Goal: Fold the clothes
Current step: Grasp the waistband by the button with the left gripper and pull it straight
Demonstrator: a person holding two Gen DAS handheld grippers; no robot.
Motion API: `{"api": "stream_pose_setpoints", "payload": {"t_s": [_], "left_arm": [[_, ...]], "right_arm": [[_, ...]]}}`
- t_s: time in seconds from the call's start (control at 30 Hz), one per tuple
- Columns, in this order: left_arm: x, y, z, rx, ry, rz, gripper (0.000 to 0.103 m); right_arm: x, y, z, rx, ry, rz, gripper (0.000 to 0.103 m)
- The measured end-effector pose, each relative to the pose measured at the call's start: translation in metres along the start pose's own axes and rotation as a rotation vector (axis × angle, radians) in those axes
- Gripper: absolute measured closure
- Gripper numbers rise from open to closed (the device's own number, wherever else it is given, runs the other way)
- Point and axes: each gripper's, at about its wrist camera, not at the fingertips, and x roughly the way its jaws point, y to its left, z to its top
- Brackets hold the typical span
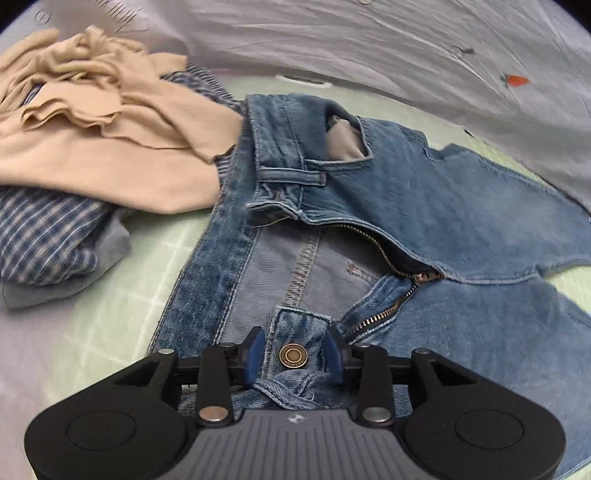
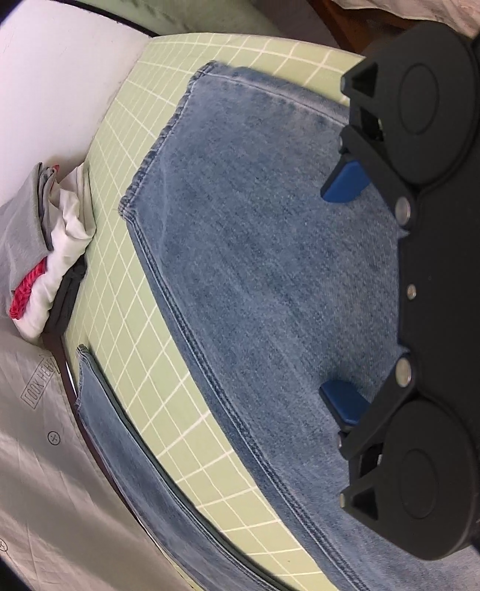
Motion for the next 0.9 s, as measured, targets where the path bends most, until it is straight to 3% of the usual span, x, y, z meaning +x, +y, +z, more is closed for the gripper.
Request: {"api": "stream_pose_setpoints", "payload": {"t_s": [0.17, 0.23, 0.33, 0.37, 0.47, 0.7, 0.8, 0.9], "left_arm": [[0.004, -0.004, 0.004, -0.011, -0.020, 0.021, 0.065], [0.004, -0.007, 0.004, -0.027, -0.029, 0.032, 0.070], [0.001, -0.010, 0.003, -0.057, -0.041, 0.057, 0.086], [-0.001, -0.011, 0.004, -0.069, -0.044, 0.073, 0.095], [-0.010, -0.008, 0.010, -0.113, -0.075, 0.139, 0.097], [-0.026, 0.009, 0.041, -0.151, -0.183, 0.163, 0.097], [-0.009, 0.007, 0.047, -0.127, -0.154, 0.192, 0.096], [0.015, 0.014, 0.042, -0.194, -0.104, 0.212, 0.093]], "right_arm": [[-0.001, 0.005, -0.004, 0.008, -0.030, -0.009, 0.000], [0.000, 0.006, -0.004, 0.007, -0.034, -0.009, 0.000], [0.000, 0.007, -0.004, 0.001, -0.040, -0.004, 0.000], [0.000, 0.007, -0.004, -0.001, -0.043, -0.002, 0.000], [0.000, 0.006, -0.004, -0.007, -0.048, 0.003, 0.000], [0.001, 0.005, -0.004, -0.025, -0.060, 0.019, 0.000], [0.001, 0.006, -0.004, -0.026, -0.062, 0.020, 0.000], [0.001, 0.006, -0.006, -0.025, -0.069, 0.020, 0.000]]}}
